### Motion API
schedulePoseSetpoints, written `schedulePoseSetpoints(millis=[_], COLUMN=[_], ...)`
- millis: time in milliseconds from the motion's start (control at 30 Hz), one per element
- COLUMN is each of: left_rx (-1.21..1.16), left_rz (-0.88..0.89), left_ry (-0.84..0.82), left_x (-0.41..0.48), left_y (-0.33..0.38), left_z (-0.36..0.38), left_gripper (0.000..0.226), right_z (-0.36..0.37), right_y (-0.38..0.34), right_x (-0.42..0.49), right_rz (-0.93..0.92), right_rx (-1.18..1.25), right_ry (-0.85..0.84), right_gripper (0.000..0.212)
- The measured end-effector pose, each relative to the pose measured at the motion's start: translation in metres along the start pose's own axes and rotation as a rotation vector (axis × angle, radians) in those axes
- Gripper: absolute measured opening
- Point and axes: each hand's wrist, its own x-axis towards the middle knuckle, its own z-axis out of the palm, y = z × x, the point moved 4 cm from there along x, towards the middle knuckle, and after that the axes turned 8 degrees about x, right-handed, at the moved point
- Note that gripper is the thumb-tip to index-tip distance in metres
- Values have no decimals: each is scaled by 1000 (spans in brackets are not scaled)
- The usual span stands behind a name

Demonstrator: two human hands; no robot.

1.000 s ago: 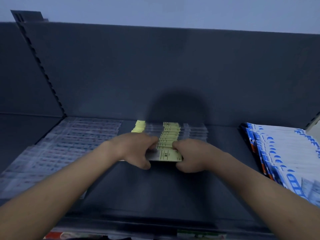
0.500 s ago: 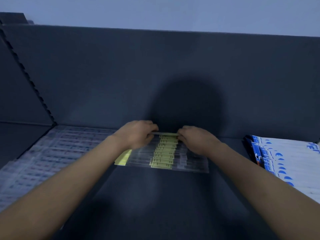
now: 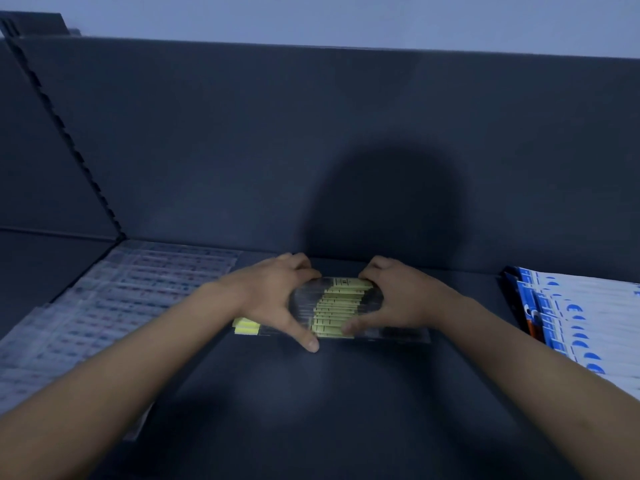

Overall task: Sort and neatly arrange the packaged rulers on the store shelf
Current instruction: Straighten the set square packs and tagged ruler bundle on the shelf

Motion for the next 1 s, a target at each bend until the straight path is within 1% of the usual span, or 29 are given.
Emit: schedulePoseSetpoints(millis=[67,100,200,300,400,467,567,633,733,867,1000], left_rx=[-49,-74,-33,-3,30,92,151,178,201,184,176], left_rz=[12,14,46,103,127,112,52,5,-31,-20,14], left_ry=[4,7,74,138,119,62,-40,-99,-171,-172,-110], left_x=[-7,-10,-19,-26,-30,-29,-25,-22,-17,-14,-16], left_y=[2,3,7,16,24,27,29,30,32,32,33], left_z=[0,0,-4,-8,-9,-9,-9,-7,-3,-2,-3], left_gripper=[105,99,75,58,47,43,42,44,45,43,35], right_z=[3,3,4,7,9,10,11,11,14,20,24], right_y=[-5,-7,-15,-24,-34,-41,-48,-50,-51,-50,-51], right_x=[-7,-10,-14,-16,-17,-16,-15,-15,-15,-16,-18], right_rz=[-3,-3,-12,-18,25,49,76,84,76,56,11], right_rx=[-41,-58,-97,-133,-126,-131,-117,-102,-90,-63,-75], right_ry=[-39,-52,-67,-96,-151,-187,-230,-241,-241,-204,-112], right_gripper=[108,107,89,70,59,55,56,57,53,49,46])
